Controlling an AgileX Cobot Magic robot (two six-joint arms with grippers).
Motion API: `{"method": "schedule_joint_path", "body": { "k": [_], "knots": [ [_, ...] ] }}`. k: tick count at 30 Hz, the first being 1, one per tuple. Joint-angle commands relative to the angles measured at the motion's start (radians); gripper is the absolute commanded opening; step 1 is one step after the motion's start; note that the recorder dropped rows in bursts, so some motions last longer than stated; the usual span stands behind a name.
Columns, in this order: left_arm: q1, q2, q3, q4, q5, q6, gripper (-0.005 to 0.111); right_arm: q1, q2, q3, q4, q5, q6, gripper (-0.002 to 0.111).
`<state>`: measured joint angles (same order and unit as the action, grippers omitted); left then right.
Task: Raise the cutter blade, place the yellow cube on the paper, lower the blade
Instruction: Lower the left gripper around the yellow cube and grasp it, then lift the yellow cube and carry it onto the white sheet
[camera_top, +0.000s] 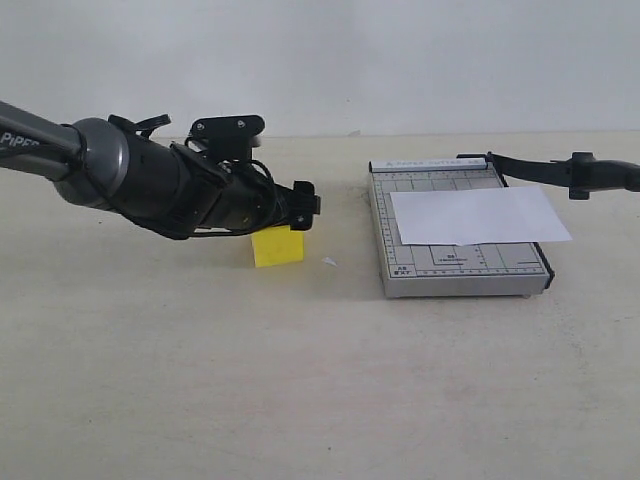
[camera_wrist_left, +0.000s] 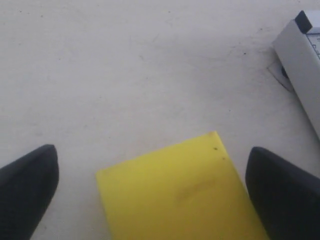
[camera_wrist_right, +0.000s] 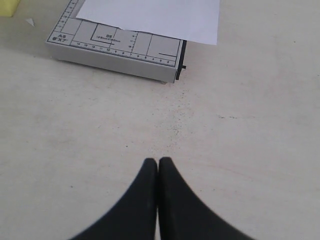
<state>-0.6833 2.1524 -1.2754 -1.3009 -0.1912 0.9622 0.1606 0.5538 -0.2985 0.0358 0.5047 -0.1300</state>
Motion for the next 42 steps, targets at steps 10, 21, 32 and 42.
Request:
{"method": "schedule_joint_path", "body": {
  "k": [10,21,32,42],
  "knots": [
    [0.003,-0.002,-0.004,-0.002,0.081,0.082,0.059,-0.001,0.004,-0.003,0.01,-0.009,-0.003,0.0],
    [0.004,-0.078,-0.004,0.0,0.235,0.343,0.004,-0.001,0.004,-0.003,0.01,-0.016,-0.003,0.0],
    [0.004,-0.177,-0.036,0.039,0.418,0.347,0.004,-0.001,0.004,-0.003,0.01,-0.016,-0.003,0.0],
    [-0.024,0.023,-0.467,0.075,0.66,0.309,0.004,-0.001,0.004,-0.003,0.01,-0.017,-0.003,0.0]
  ]
}}
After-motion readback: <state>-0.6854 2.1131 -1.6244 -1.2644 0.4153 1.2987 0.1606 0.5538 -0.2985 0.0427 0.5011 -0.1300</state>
